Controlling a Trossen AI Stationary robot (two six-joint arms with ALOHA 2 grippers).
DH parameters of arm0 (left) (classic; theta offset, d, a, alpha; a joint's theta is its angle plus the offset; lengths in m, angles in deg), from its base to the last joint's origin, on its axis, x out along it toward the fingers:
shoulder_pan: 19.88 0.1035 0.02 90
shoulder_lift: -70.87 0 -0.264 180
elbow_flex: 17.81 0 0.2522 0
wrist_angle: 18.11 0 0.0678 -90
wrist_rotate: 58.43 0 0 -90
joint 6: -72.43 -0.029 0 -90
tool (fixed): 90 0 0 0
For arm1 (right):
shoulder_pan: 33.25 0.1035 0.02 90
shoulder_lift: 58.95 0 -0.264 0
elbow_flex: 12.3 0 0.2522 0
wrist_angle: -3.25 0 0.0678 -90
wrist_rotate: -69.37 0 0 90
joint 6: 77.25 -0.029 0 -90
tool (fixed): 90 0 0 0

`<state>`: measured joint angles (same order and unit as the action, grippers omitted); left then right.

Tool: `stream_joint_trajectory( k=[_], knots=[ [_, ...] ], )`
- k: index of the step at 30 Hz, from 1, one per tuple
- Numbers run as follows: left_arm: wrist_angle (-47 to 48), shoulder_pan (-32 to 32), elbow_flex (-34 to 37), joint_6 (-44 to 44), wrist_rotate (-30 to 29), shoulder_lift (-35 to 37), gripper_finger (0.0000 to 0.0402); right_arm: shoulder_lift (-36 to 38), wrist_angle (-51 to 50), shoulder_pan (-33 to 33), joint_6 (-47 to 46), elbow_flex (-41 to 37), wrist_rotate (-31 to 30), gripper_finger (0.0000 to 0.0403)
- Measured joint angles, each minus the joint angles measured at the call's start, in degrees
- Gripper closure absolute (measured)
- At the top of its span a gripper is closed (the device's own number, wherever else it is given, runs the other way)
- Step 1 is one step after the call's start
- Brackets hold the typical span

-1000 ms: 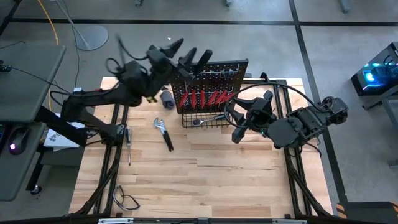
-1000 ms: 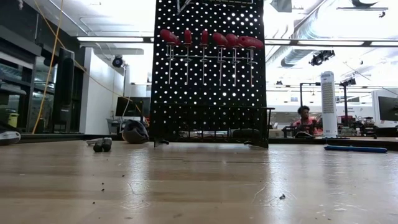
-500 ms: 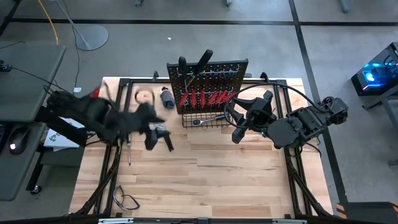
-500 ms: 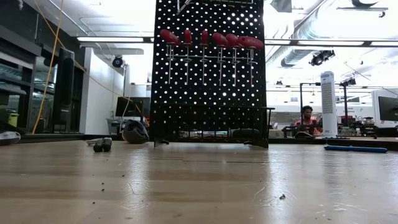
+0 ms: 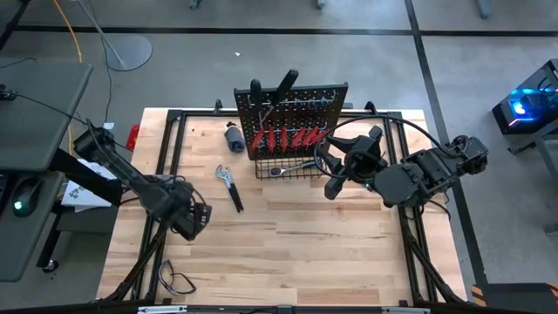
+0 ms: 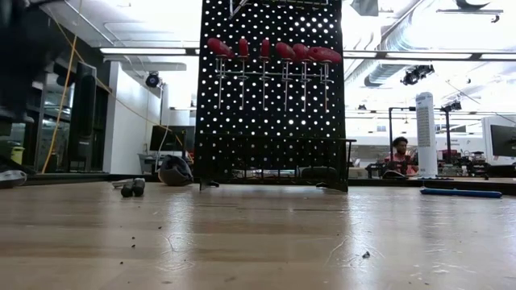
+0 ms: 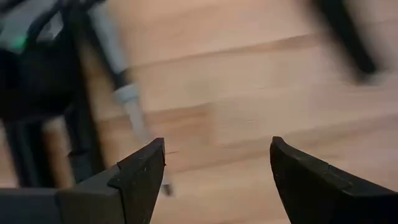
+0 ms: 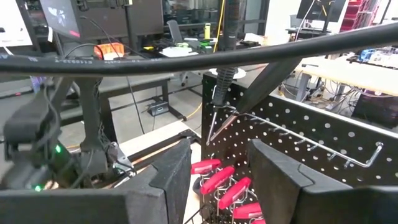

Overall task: Hang tools onto peg board
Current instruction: Hang the gray screwdriver on the peg board

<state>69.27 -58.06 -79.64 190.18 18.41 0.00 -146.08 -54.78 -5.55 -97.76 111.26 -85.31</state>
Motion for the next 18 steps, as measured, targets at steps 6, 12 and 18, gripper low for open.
stream_joint_trajectory(
  k=[6, 12, 18],
  knots=[
    [-1.8, -2.8, 7.0, 13.7, 6.5, -5.8, 0.0133, 0.0, 0.0, 0.0, 0.0, 0.0, 0.0, 0.0252],
    [-2.3, 0.6, 8.1, 15.9, 6.4, -14.0, 0.0133, 0.0, -0.1, -0.1, 0.0, 0.0, 0.0, 0.0252],
    [-4.4, 4.8, 8.3, 16.3, 4.7, -21.5, 0.0133, 0.0, -0.1, -0.1, -0.1, 0.0, 0.3, 0.0252]
  ],
)
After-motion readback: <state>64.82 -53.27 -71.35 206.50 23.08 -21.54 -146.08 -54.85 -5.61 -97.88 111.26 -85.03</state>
